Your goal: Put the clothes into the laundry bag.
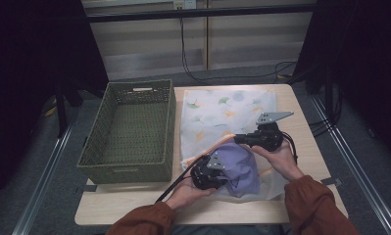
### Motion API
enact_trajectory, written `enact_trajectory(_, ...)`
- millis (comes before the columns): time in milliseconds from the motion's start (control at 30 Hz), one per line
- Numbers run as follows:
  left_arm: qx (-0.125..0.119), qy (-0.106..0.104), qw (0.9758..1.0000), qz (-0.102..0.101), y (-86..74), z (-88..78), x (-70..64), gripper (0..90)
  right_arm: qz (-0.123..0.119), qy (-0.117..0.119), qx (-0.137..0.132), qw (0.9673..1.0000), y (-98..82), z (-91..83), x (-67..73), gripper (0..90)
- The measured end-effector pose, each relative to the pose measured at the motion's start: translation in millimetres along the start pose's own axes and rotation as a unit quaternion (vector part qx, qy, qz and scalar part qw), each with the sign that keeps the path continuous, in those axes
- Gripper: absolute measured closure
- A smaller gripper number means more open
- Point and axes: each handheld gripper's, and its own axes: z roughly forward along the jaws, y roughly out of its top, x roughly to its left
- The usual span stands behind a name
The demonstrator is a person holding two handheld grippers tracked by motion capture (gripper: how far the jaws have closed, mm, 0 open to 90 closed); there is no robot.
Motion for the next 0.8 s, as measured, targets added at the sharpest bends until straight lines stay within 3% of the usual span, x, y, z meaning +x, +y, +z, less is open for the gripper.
enact_trajectory(33, 0.001, 0.001, 1.0000, 0.004, 0.1, 0.1, 0.5, 74.6, 0.001, 0.000, 0.000, 1.0000, -0.2, -0.1, -0.2, 89.8)
enact_trajectory(133, -0.006, 0.005, 0.9997, -0.022, 0.4, 1.0, -0.5, 77.8, 0.001, 0.001, 0.003, 1.0000, -0.8, 0.8, -0.4, 89.8)
enact_trajectory(233, -0.003, 0.002, 0.9997, -0.023, 0.7, 1.1, 2.3, 80.9, -0.001, 0.001, 0.005, 1.0000, -1.2, 1.9, 0.1, 89.8)
enact_trajectory(267, -0.012, 0.003, 0.9993, -0.036, 0.7, 2.3, 0.9, 81.6, 0.000, 0.001, 0.003, 1.0000, -1.0, 1.8, 0.4, 89.8)
enact_trajectory(300, -0.002, 0.003, 0.9996, -0.029, 1.2, 1.0, 2.5, 82.1, -0.001, 0.000, 0.004, 1.0000, -0.7, 1.4, 0.5, 89.8)
enact_trajectory(400, -0.008, -0.001, 0.9990, -0.044, 1.4, 1.7, 2.7, 83.4, 0.001, 0.001, 0.001, 1.0000, -0.4, 0.2, -0.1, 89.9)
enact_trajectory(467, 0.003, -0.009, 0.9993, -0.035, 2.6, 0.1, 5.5, 83.7, 0.001, 0.001, 0.001, 1.0000, -0.3, -0.3, -0.2, 89.8)
enact_trajectory(567, 0.003, -0.007, 0.9991, -0.041, 3.2, -1.4, 5.0, 84.6, -0.002, 0.001, 0.000, 1.0000, 1.2, -1.9, 0.5, 89.8)
enact_trajectory(600, -0.007, -0.007, 0.9988, -0.048, 3.2, -0.7, 4.0, 84.9, -0.004, 0.003, -0.001, 1.0000, 1.5, -2.5, 0.4, 89.8)
enact_trajectory(633, 0.002, -0.006, 0.9991, -0.043, 4.0, -2.6, 5.1, 85.1, -0.003, 0.001, -0.002, 1.0000, 2.0, -3.8, 0.6, 89.9)
enact_trajectory(800, -0.014, -0.010, 0.9976, -0.067, 5.1, -3.7, 5.0, 85.3, -0.004, 0.002, -0.004, 1.0000, 2.5, -6.3, 1.1, 89.8)
